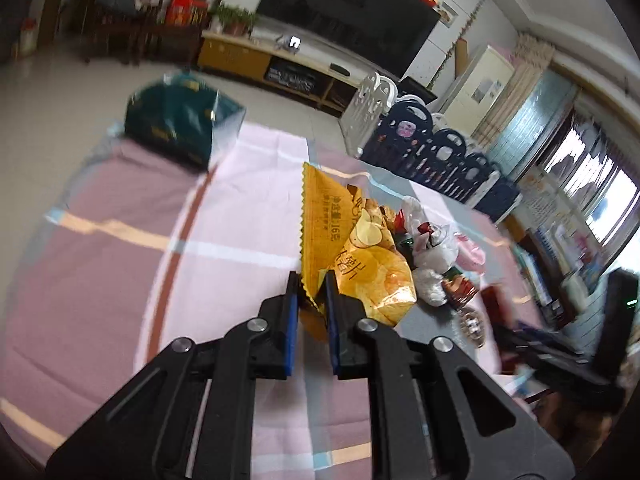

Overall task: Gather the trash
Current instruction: 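Grasp the yellow chip bag with the left tool while the right tool grasps the red cigarette box, then carry the yellow bag and red box over the wastebasket and open both tools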

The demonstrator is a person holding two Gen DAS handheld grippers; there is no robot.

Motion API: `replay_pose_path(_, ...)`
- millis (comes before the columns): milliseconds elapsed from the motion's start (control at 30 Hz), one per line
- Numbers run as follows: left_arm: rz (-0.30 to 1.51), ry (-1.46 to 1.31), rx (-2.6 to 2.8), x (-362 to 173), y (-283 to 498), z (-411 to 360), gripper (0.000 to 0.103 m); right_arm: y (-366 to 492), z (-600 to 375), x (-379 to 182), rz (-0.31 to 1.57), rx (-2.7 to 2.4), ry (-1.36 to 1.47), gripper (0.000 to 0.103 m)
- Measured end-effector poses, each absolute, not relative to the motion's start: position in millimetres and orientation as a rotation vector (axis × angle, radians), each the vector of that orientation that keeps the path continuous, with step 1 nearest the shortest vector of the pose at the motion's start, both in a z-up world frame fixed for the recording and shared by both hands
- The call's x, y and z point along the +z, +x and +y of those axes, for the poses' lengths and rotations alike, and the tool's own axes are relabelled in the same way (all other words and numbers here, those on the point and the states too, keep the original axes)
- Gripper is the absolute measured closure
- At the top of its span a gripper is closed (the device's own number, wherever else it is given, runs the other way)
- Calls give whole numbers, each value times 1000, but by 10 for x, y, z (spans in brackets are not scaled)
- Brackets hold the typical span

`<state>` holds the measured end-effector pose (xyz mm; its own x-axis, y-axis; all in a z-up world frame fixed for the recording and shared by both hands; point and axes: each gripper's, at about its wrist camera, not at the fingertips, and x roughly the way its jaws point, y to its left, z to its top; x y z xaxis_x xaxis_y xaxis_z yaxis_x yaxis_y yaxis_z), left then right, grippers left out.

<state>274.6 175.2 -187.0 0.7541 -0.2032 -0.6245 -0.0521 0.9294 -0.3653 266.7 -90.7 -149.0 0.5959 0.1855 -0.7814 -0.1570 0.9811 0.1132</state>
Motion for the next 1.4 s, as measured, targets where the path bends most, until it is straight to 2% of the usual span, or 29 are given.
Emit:
replay_pose_path(267,574,-131,-116,-936,1980,836,90,1635,-1878,-1013,815,55,155,43)
replay_pose_path(500,553,-13,-252,-567,1352,-104,90,731,-2534,-796,753,-41,196,43)
replay_pose_path(767,592,110,-447,-644,812,-1078,90,80,-3114,-729,711,-122,270,43)
replay_pose_path(967,654,175,-501,-919,701,-1500,90,-108,-3335,-748,694,-162,305,43)
replay_pose_path(1233,761,198,-530,-1317,803,-1691,89,-66,-3401,-850,724,-159,321,43)
replay_pose_path(1300,797,191,-551,-1405,834,-1722,85,-43,-3386,-885,738,-159,321,43)
replay_pose_path(1367,835,183,-583,-1479,849,-1745,74,-34,-3373,-910,747,-156,323,43)
replay_pose_path(1400,842,174,-590,-1488,872,-1738,61,-29,-3372,-918,750,-156,322,43)
